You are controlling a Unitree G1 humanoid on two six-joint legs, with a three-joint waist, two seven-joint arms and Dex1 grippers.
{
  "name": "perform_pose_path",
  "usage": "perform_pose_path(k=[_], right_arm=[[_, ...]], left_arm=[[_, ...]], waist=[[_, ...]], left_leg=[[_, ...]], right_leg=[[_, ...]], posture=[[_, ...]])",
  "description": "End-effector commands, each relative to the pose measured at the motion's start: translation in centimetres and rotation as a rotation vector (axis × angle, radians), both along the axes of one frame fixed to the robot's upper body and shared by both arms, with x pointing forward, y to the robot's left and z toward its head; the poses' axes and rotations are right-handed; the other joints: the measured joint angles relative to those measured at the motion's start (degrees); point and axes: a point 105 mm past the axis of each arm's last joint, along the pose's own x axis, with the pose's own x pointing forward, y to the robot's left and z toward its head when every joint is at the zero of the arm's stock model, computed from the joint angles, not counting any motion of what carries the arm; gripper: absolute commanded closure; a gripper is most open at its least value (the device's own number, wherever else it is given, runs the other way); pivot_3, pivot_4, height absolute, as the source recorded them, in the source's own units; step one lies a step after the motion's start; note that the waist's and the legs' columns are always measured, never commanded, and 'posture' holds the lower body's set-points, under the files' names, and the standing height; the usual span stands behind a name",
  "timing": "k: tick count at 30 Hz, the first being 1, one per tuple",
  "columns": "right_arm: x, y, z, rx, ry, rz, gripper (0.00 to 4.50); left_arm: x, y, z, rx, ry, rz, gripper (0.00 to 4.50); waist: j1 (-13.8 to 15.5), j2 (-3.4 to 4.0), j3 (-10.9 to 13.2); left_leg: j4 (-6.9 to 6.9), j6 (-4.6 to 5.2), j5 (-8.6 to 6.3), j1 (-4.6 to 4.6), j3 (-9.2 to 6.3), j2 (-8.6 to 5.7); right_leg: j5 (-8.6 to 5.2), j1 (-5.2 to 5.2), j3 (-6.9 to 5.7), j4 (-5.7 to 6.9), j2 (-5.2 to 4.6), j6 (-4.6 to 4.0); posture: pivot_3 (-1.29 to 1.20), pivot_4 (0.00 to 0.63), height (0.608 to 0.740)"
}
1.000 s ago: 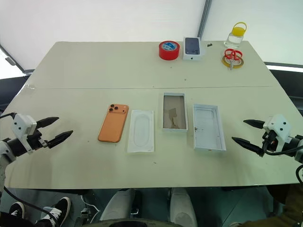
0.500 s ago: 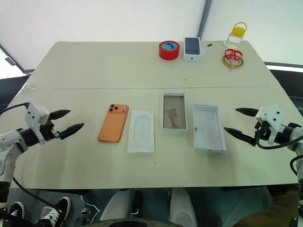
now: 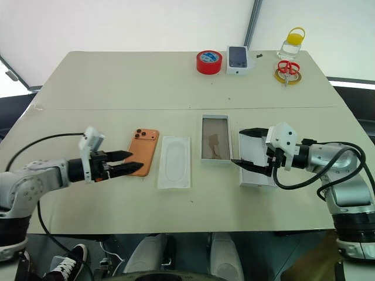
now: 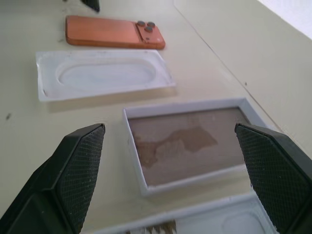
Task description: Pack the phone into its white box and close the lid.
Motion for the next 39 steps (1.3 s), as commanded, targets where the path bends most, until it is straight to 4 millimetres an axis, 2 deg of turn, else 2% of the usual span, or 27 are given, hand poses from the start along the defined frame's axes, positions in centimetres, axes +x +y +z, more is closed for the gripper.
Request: perform_pose_path(k=[1,3,7,10,15,23,28,30,32,34,35,36,39], right_arm=[[0.2,0.3,0.3,0.002,-0.026,0.009,0.05],[0.3,0.2,0.0,-0.009,-0.030,0.004,0.05],[0.5,0.1,0.0,-0.006,-0.034,0.001,0.05],[0.7,-0.1,-0.1,-0.008,-0.041,-0.005,0.05],[1.0,0.2,0.1,-0.005,-0.060,0.000,0.05],[1.4,0.3,0.5,0.003,-0.081,-0.003,0.05],[1.3,0.4,0.3,0.004,-0.084,-0.007,0.05],[1.4,0.4,0.3,0.004,-0.087,-0.009,0.00],[1.4,0.3,0.3,0.004,-0.090,-0.012,0.00],[1.4,0.3,0.3,0.004,-0.093,-0.014,0.00],[1.4,0.3,0.3,0.005,-0.094,-0.015,0.00],[1.4,0.3,0.3,0.006,-0.094,-0.015,0.00],[1.5,0.3,0.3,0.007,-0.094,-0.018,0.00]], left_arm=[[-1.0,-1.7,0.9,-0.063,0.061,-0.037,0.00],[-1.2,-2.0,0.5,-0.071,0.129,-0.036,0.00],[-0.1,-2.2,-0.3,-0.032,0.168,0.031,0.00],[1.1,-2.2,-0.7,0.000,0.173,0.091,0.00],[2.9,-3.3,-1.0,-0.055,0.249,0.146,0.00],[4.1,-4.7,-2.3,-0.039,0.321,0.204,0.00],[3.7,-5.7,-2.5,0.030,0.295,0.164,0.00],[3.8,-5.7,-2.7,0.045,0.299,0.172,0.50],[3.8,-5.6,-2.9,0.048,0.311,0.180,1.21],[3.8,-5.5,-2.9,0.064,0.301,0.182,2.39],[3.8,-5.5,-2.9,0.067,0.301,0.181,2.73],[3.9,-5.5,-2.8,0.067,0.302,0.180,3.27],[4.1,-5.3,-2.8,0.081,0.294,0.191,3.27]], waist=[[-0.04,-0.04,0.02],[-0.07,-0.04,0.02],[-0.08,-0.04,0.02],[-0.04,-0.05,0.02],[-0.04,-0.06,0.01],[-0.07,-0.05,0.01],[-0.07,-0.05,0.00],[-0.02,-0.05,0.00],[-0.06,-0.05,0.00],[-0.07,-0.05,0.00],[-0.06,-0.05,0.01],[-0.04,-0.06,0.01],[-0.01,-0.06,0.01]], left_leg=[[0.01,0.00,0.01,0.00,-0.01,0.00],[0.02,-0.01,0.01,0.01,-0.03,-0.01],[0.02,-0.01,0.01,0.05,-0.04,-0.01],[0.02,-0.02,0.02,0.06,-0.05,-0.01],[0.02,-0.03,0.02,0.22,-0.09,-0.03],[-0.03,-0.03,0.02,0.44,-0.08,-0.01],[-0.05,-0.03,0.02,0.54,-0.07,-0.02],[-0.05,-0.03,0.02,0.56,-0.07,-0.02],[-0.05,-0.03,0.02,0.56,-0.07,-0.02],[-0.05,-0.03,0.02,0.55,-0.06,-0.02],[-0.06,-0.03,0.02,0.55,-0.06,-0.02],[-0.06,-0.03,0.02,0.55,-0.06,-0.02],[-0.06,-0.03,0.02,0.54,-0.06,-0.02]], right_leg=[[0.00,0.01,0.00,0.01,0.01,0.00],[0.00,0.01,0.00,0.02,0.03,0.00],[-0.01,0.05,0.01,0.03,0.08,-0.02],[-0.01,0.07,0.01,0.03,0.09,-0.02],[-0.01,0.26,0.01,-0.01,0.10,-0.03],[-0.01,0.41,0.03,0.02,0.13,-0.03],[-0.02,0.49,0.05,0.01,0.13,-0.03],[-0.02,0.51,0.05,0.01,0.12,-0.03],[-0.02,0.52,0.06,0.01,0.12,-0.03],[-0.02,0.51,0.07,0.01,0.13,-0.03],[-0.02,0.51,0.07,0.01,0.12,-0.03],[-0.02,0.51,0.06,0.01,0.12,-0.03],[-0.02,0.51,0.07,0.00,0.12,-0.03]], posture=[[0.00,0.150,0.739],[0.00,0.150,0.739],[0.00,0.150,0.739],[0.00,0.150,0.739],[0.00,0.150,0.739],[0.00,0.150,0.739],[0.00,0.150,0.739],[0.00,0.150,0.739],[0.00,0.150,0.739],[0.00,0.150,0.739],[0.00,0.150,0.739],[0.00,0.150,0.739],[0.00,0.150,0.739]])
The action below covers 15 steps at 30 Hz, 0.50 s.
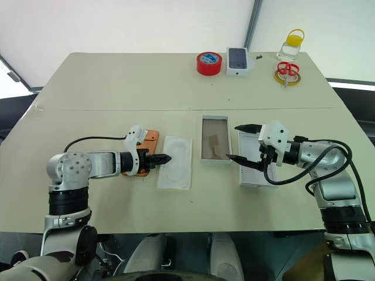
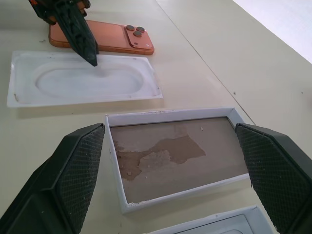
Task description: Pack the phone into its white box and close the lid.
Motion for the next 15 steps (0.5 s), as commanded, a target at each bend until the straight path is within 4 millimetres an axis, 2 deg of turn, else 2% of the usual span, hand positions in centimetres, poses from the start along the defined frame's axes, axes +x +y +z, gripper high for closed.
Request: perform_pose_path(k=[1,6,10,15], right_arm=[[0.1,0.1,0.7,0.012,-0.036,0.000,0.00],[0.1,0.1,0.6,0.015,-0.039,-0.003,0.00],[0.2,0.4,0.8,0.014,-0.050,-0.002,0.00],[-0.1,1.2,1.0,0.019,-0.053,0.024,0.00]], left_arm=[[0.1,0.2,-0.1,0.030,0.007,0.003,3.27],[-0.1,0.5,-0.5,0.042,0.023,-0.007,3.27],[0.1,0.4,-0.8,0.047,0.034,-0.006,4.43],[1.0,0.9,-0.1,0.021,0.023,0.019,4.43]], waist=[[0.01,0.00,0.00],[-0.06,0.00,0.00],[-0.06,0.00,0.00],[0.00,0.00,0.00]], left_leg=[[0.00,0.00,0.00,0.00,0.00,0.00],[0.00,0.00,0.00,0.01,-0.01,0.00],[-0.01,0.00,0.00,0.01,-0.01,0.00],[-0.01,0.00,0.00,0.01,-0.01,0.00]], right_leg=[[0.00,0.00,0.00,0.00,0.00,0.00],[0.00,0.00,0.00,0.01,0.00,0.00],[0.00,0.00,-0.01,0.00,0.00,0.00],[0.00,0.00,0.00,-0.01,0.00,0.00]], posture=[[0.00,0.150,0.739],[0.00,0.150,0.739],[0.00,0.150,0.739],[0.00,0.150,0.739]])
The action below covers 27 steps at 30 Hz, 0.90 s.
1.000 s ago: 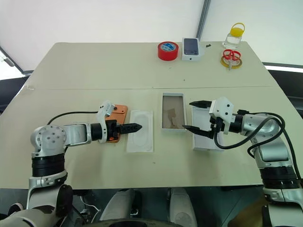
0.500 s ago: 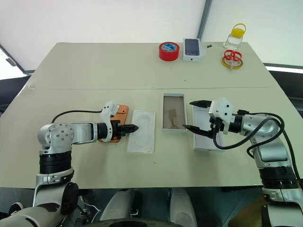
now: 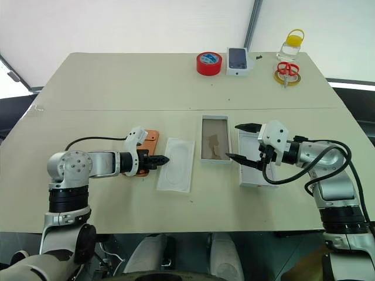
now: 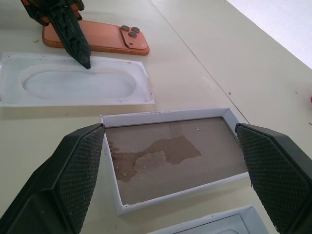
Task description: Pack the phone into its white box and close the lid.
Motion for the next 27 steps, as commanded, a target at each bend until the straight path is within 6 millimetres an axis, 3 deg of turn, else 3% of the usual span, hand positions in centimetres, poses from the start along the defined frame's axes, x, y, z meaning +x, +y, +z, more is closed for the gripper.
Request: perform_pose_path(k=[1,8,11,17,18,20,26,27], right_arm=[[-0.5,1.5,1.0,0.015,-0.040,0.054,0.00],[-1.3,4.8,-0.8,0.012,0.021,0.141,0.00],[-0.8,5.8,-2.5,-0.052,0.069,0.157,0.00],[1.3,5.8,-5.3,-0.203,0.160,0.120,0.00],[1.7,5.6,-5.5,-0.213,0.166,0.106,0.53],[1.9,5.4,-5.5,-0.228,0.179,0.116,1.17],[1.5,5.5,-5.6,-0.242,0.202,0.167,4.35],[1.2,5.9,-5.5,-0.228,0.209,0.183,4.44]], left_arm=[[0.9,1.0,0.3,0.004,0.003,0.040,4.43],[2.6,2.5,4.0,-0.128,-0.051,0.110,4.43],[3.3,3.0,5.3,-0.154,-0.097,0.140,4.43],[3.2,2.8,5.7,-0.185,-0.100,0.160,4.43],[3.2,2.7,5.7,-0.186,-0.100,0.163,4.50],[3.2,2.6,5.7,-0.198,-0.109,0.166,4.50],[3.0,2.7,6.1,-0.214,-0.125,0.182,4.50],[3.1,2.9,6.1,-0.213,-0.124,0.192,4.50]], waist=[[-0.02,0.00,0.00],[-0.15,-0.08,0.05],[-0.16,-0.08,0.07],[-0.06,-0.19,0.14],[-0.05,-0.21,0.16],[-0.07,-0.22,0.17],[-0.28,-0.24,0.20],[-0.32,-0.24,0.20]], left_leg=[[0.00,0.00,0.00,0.00,0.00,0.00],[0.00,0.00,0.00,-0.03,-0.02,0.03],[0.00,-0.01,0.00,-0.04,-0.01,0.02],[0.00,-0.16,0.09,-0.05,-0.02,0.01],[0.00,-0.17,0.09,-0.05,-0.02,0.00],[-0.01,-0.20,0.10,-0.08,-0.03,-0.01],[-0.06,-0.27,0.14,-0.07,-0.04,0.00],[-0.06,-0.28,0.14,-0.07,-0.04,0.00]], right_leg=[[0.00,0.00,0.00,0.00,0.00,0.00],[0.01,-0.05,-0.03,0.01,0.03,0.02],[0.02,-0.06,-0.03,0.01,0.02,0.03],[0.05,-0.06,-0.03,0.02,0.00,0.08],[0.06,-0.06,-0.03,0.02,0.00,0.09],[0.07,-0.06,-0.03,0.01,-0.01,0.10],[0.12,-0.10,-0.03,0.02,0.00,0.20],[0.12,-0.10,-0.03,0.02,0.00,0.20]], posture=[[0.00,0.150,0.739],[0.00,0.150,0.739],[0.00,0.150,0.739],[0.00,0.150,0.739],[0.00,0.150,0.739],[0.00,0.150,0.739],[0.00,0.150,0.739],[0.00,0.150,0.739]])
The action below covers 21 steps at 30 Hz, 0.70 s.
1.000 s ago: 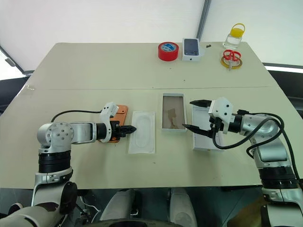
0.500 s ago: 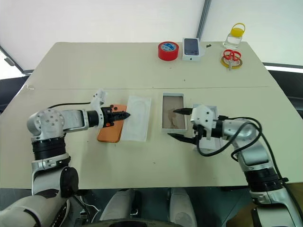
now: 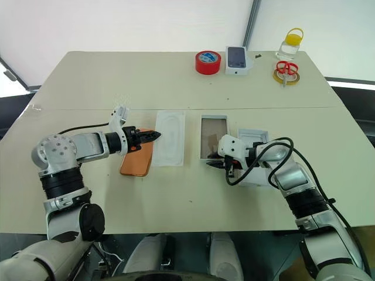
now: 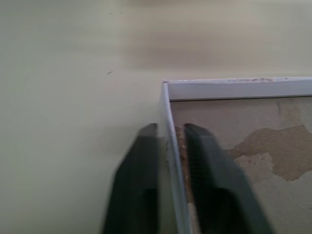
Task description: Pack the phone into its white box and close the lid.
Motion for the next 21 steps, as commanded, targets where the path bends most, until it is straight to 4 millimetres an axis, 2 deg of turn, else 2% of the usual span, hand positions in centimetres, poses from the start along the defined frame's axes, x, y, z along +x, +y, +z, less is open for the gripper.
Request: perform_pose_path(k=[1,6,11,17,20,21], right_arm=[[-0.4,1.0,1.2,0.035,-0.018,0.048,4.44],[-1.0,3.6,1.4,0.080,-0.046,0.093,4.44],[-1.9,6.3,1.2,0.122,-0.060,0.119,4.44],[-2.5,6.8,0.7,0.126,-0.044,0.122,4.44],[-3.0,6.3,1.3,0.143,-0.037,0.134,3.57],[-3.1,6.0,1.4,0.133,-0.049,0.127,3.12]], left_arm=[[0.2,0.5,1.1,-0.018,-0.036,0.035,4.50],[0.6,-0.3,2.1,-0.083,-0.042,0.036,4.50],[0.5,-1.7,2.1,-0.096,-0.040,0.013,4.50],[0.4,-2.5,1.3,-0.045,-0.030,0.009,4.50],[0.5,-2.5,0.8,-0.031,-0.029,0.007,4.50],[0.5,-2.6,0.8,-0.025,-0.031,0.005,4.50]], waist=[[-0.06,0.00,0.00],[-0.06,-0.03,0.02],[0.06,-0.04,0.03],[0.10,-0.04,0.03],[0.03,-0.04,0.03],[0.07,-0.05,0.04]], left_leg=[[0.00,0.00,0.00,0.00,0.00,0.00],[0.00,-0.04,0.02,0.00,-0.02,0.00],[0.00,-0.18,0.08,-0.02,-0.02,-0.01],[-0.01,-0.24,0.11,-0.04,-0.05,-0.01],[-0.01,-0.23,0.11,-0.05,-0.05,-0.02],[-0.02,-0.23,0.11,-0.05,-0.05,-0.02]], right_leg=[[0.00,0.00,0.00,0.00,0.00,0.00],[0.01,0.00,-0.01,0.00,0.00,0.02],[0.02,0.00,-0.02,0.00,-0.01,0.03],[0.02,-0.02,-0.03,0.01,0.00,0.03],[0.01,-0.03,-0.03,0.00,0.00,0.02],[0.01,-0.03,-0.03,0.00,0.00,0.02]], posture=[[0.00,0.150,0.739],[0.00,0.150,0.739],[0.00,0.150,0.739],[0.00,0.150,0.739],[0.00,0.150,0.739],[0.00,0.150,0.739]])
